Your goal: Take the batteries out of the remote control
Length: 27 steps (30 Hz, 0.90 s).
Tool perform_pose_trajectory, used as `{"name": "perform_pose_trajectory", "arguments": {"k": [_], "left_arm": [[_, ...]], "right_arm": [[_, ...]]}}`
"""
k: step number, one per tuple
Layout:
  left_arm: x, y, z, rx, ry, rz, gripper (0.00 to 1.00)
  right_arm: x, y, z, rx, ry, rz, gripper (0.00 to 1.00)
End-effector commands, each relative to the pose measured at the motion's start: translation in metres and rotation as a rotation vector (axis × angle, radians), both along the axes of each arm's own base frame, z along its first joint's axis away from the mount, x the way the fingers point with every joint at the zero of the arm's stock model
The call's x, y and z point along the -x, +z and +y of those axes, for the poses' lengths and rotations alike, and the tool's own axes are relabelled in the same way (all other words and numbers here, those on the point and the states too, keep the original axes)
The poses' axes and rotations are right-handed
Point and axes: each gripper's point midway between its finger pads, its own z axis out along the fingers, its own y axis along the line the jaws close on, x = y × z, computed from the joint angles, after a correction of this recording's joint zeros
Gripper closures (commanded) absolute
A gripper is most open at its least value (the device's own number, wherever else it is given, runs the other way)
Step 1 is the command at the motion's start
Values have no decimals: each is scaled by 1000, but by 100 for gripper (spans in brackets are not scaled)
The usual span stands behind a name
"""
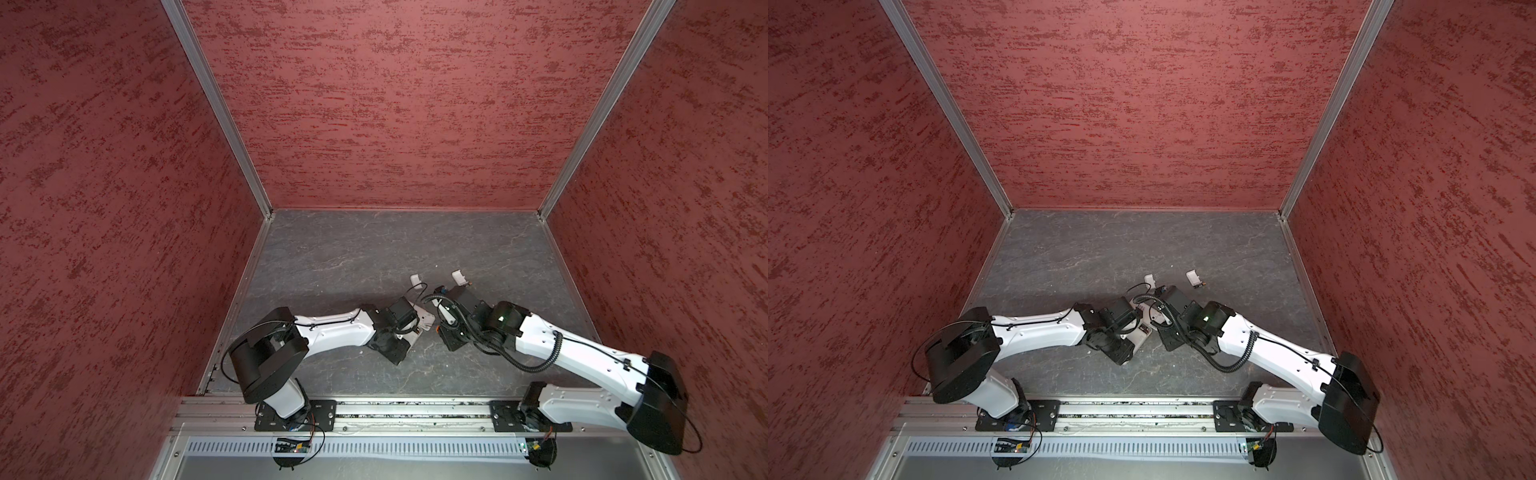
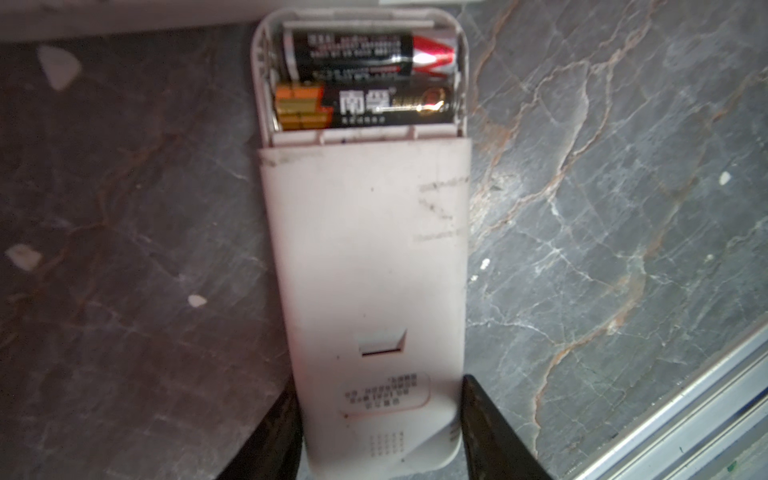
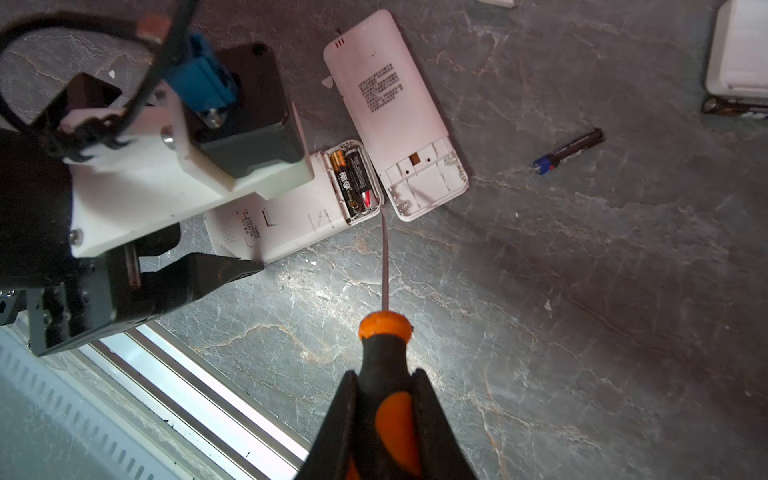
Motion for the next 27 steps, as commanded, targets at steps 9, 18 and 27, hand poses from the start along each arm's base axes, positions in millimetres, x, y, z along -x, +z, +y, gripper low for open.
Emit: {"name": "perform_pose_trajectory", "arguments": {"k": [9,18,27], "left_arm": [[-1,-1,-9,14,-28,-1,60],[0,-1,-8,18,-25,2,60],[1,-1,-8,20,-24,4,60]], "right_arm": [[-5,-10,8,36,11,9,100],[-8,-3,19,0,48,-5,100],[-6,-3,24,-8,72,1,100]]}}
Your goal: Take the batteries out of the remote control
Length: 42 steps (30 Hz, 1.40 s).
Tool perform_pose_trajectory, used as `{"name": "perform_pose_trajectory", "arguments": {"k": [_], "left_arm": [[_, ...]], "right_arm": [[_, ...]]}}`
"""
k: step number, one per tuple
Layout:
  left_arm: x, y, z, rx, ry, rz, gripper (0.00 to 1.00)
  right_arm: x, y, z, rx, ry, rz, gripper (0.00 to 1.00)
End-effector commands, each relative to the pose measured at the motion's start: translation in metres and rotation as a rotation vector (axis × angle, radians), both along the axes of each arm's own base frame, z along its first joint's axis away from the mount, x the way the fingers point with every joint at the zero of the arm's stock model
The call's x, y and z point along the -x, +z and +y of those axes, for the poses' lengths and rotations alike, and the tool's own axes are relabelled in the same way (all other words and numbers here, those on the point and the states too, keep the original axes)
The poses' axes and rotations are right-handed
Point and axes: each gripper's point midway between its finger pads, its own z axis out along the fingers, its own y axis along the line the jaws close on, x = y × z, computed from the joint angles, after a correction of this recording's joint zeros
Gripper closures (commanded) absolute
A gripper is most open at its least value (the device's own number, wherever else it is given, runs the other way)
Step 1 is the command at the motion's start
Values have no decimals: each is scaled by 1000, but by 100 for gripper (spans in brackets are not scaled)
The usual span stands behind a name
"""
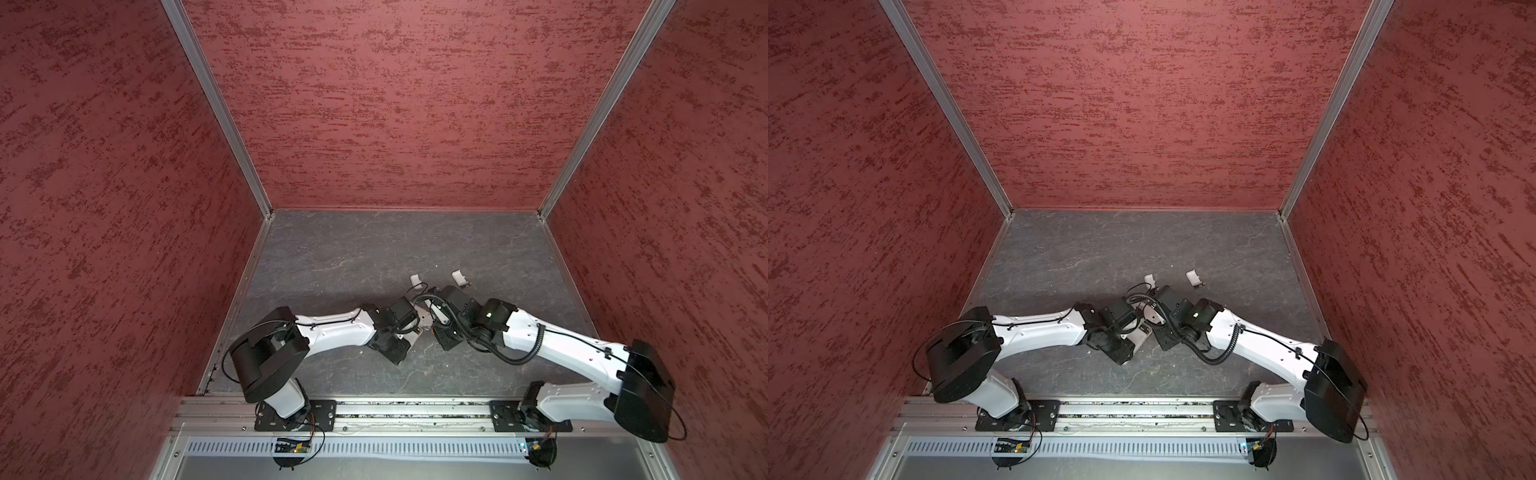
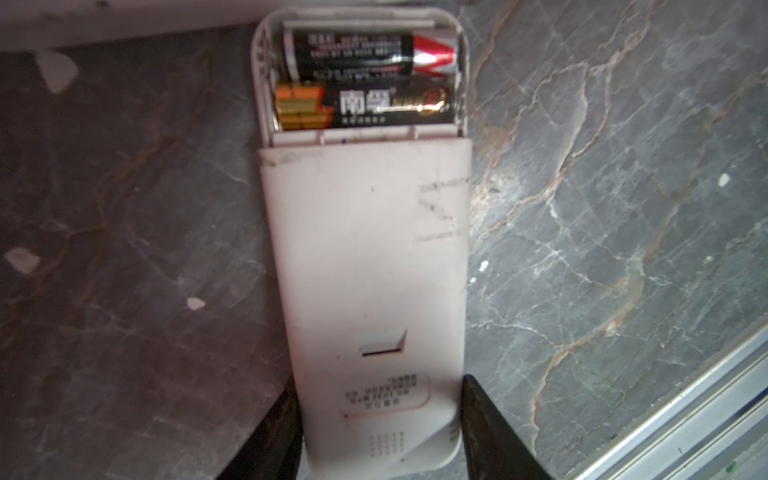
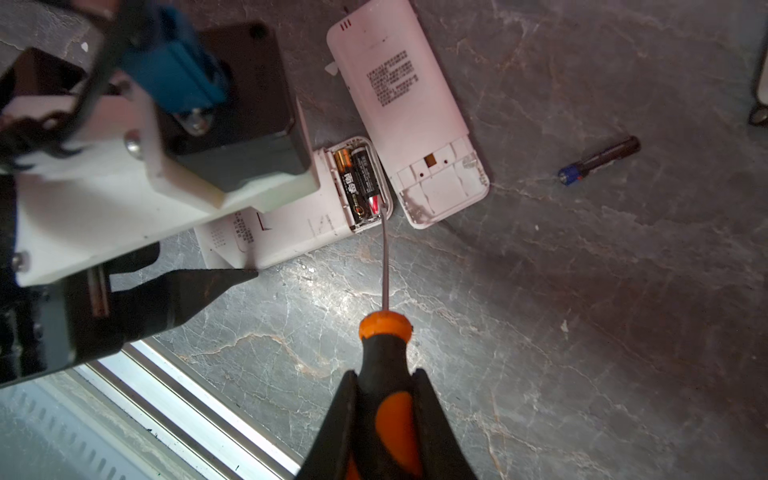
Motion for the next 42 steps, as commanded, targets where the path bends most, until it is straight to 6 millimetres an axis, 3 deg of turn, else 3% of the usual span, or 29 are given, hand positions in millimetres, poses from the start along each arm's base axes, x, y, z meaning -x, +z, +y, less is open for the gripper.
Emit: {"name": "perform_pose_trajectory", "arguments": {"k": [1,14,39,42], "left_arm": [[1,-1,-8,22,-23,3,60],[2,-2,-8,21,-23,8,61],[4,-3,-8,9,-24,6,61],[1,-3,-5,-6,-10,-4,50]], "right_arm": [[-2,10,15,-43,31,-15,100],[3,0,9,-9,31,1,100],[13,1,9,-24,16,17,100],[7,6,7,-25,-12,-13,100]]}}
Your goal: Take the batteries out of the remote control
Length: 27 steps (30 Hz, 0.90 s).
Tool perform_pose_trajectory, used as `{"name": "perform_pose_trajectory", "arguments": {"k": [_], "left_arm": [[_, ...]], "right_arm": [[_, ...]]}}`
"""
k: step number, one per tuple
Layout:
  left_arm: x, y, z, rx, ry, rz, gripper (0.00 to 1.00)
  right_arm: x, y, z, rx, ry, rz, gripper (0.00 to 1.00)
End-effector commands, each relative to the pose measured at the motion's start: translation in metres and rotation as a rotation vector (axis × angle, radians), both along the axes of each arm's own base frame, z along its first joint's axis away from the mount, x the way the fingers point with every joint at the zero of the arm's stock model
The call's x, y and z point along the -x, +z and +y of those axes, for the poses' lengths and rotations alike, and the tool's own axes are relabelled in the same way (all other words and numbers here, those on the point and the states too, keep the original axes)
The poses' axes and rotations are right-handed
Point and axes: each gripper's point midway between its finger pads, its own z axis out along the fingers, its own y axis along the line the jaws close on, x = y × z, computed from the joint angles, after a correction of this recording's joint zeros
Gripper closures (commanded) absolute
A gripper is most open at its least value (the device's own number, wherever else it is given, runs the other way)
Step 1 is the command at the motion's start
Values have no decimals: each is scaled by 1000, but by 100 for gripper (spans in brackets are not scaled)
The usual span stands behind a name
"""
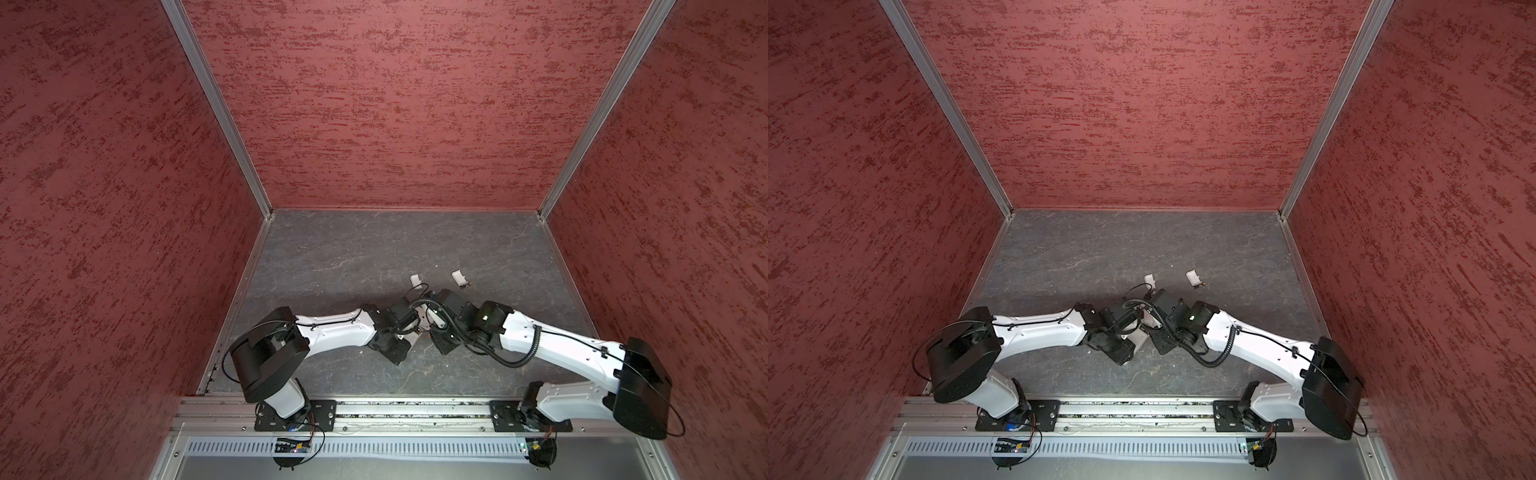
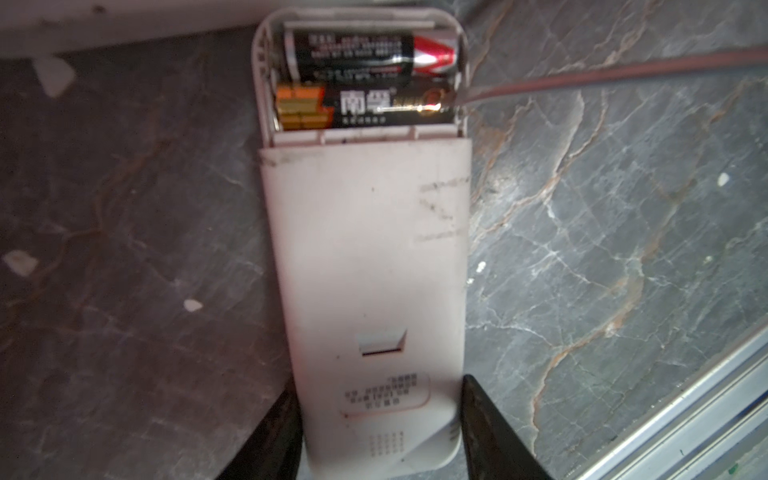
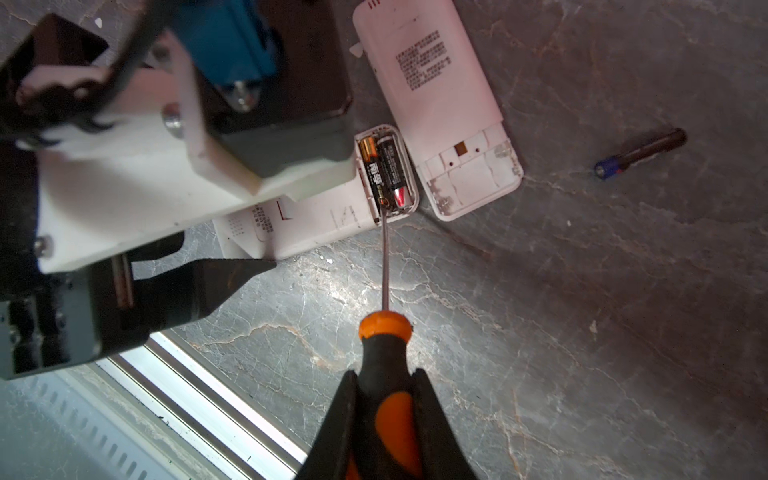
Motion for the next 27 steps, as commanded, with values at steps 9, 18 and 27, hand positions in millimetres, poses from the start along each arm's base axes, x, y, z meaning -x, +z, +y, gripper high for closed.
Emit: {"name": "perform_pose_trajectory", "arguments": {"k": [9,18,27], "left_arm": [[-20,24,10,73,163,-1,31],[-67,127,8,566,529,75,32],[-122,206,1,984,744,240,46]], "right_arm": [[-26,25,6,-69,-62,-134,100],[-64,70,26,-217,-83,-343,100],[-100,131,62,-388,-29,-617,100]]}}
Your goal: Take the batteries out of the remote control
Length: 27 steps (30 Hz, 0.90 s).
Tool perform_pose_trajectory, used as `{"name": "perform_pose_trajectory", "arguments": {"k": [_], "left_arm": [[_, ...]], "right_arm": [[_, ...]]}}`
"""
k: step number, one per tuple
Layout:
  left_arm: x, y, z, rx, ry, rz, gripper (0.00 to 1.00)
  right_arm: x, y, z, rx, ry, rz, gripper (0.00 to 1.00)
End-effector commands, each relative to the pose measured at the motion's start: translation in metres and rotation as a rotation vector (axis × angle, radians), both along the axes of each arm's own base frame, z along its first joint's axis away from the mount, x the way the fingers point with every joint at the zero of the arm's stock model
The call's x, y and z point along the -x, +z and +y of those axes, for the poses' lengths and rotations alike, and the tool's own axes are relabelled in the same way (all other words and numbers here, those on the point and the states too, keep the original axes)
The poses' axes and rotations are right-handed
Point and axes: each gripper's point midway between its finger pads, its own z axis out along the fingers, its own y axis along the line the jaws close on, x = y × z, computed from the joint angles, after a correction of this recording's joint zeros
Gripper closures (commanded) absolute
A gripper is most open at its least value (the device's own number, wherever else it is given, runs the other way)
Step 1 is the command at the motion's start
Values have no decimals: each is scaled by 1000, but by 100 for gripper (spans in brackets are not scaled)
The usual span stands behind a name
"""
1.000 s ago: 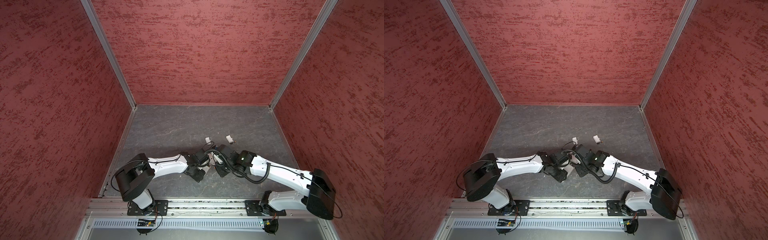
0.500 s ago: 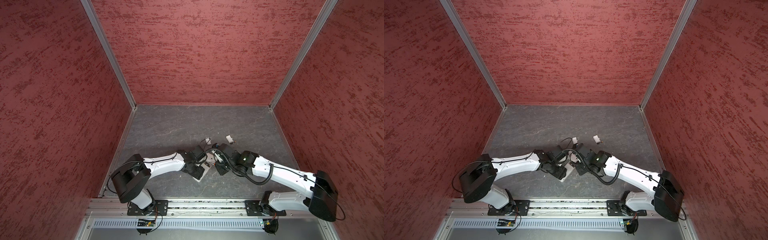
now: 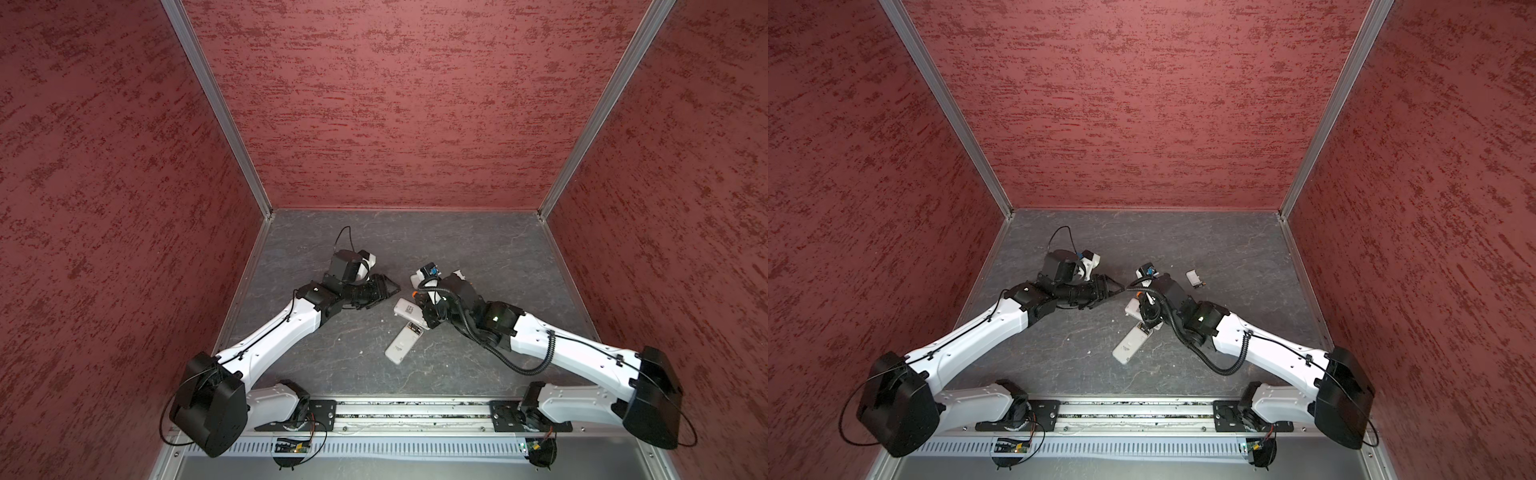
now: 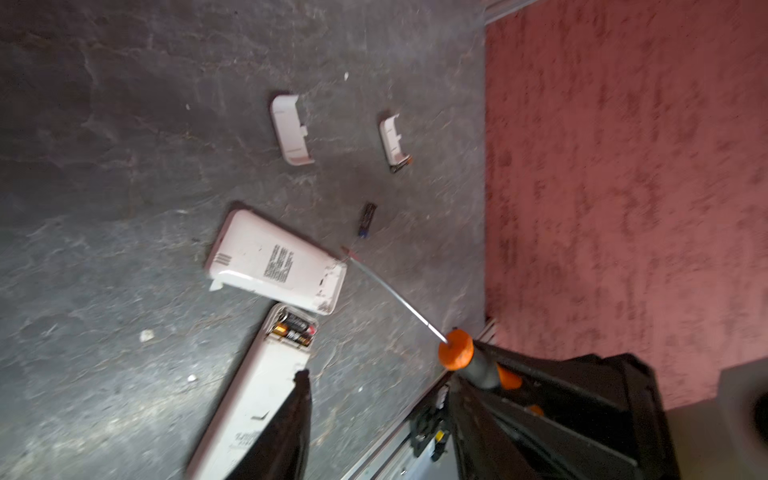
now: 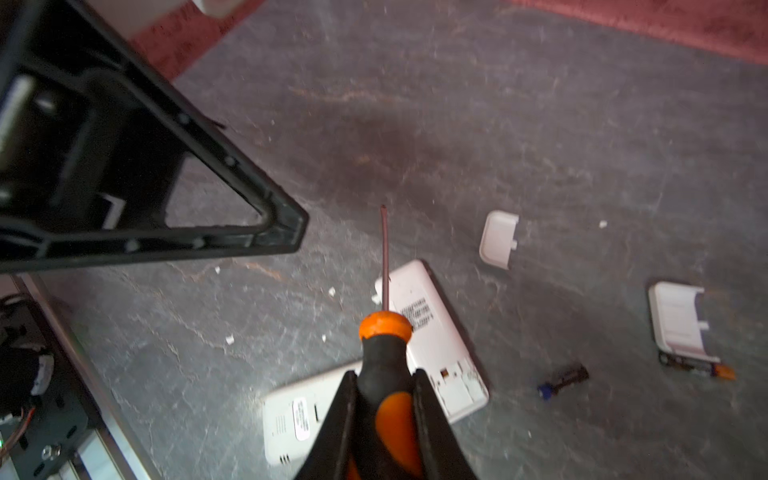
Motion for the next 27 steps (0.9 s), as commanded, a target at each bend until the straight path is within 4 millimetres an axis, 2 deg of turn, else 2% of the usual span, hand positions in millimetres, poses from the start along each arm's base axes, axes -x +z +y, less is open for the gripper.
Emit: {"name": "perform_pose_trajectory", "arguments": {"k": [1,4,9,15,22,27], "left_arm": [[-11,39,-16,189,-1,24,45],[-18,49,-21,214,6,11,45],[-25,52,-29,256,10,16,45],[-29,56,-36,263,3,5,54],[-33,55,-32,255,31,-6,84],[-40,55,-29,274,48,-20,100]], "right_arm": [[-23,41,18,-72,8,-160,100],[-27,47,25,-82,17,-184,100],[-35,60,36,-130,20,-220,100],[-43,67,48,-160,23,-238,100],[-53,70,54,-177,-8,-251,100],[-57,75,52,-203,-37,-256,100]]}}
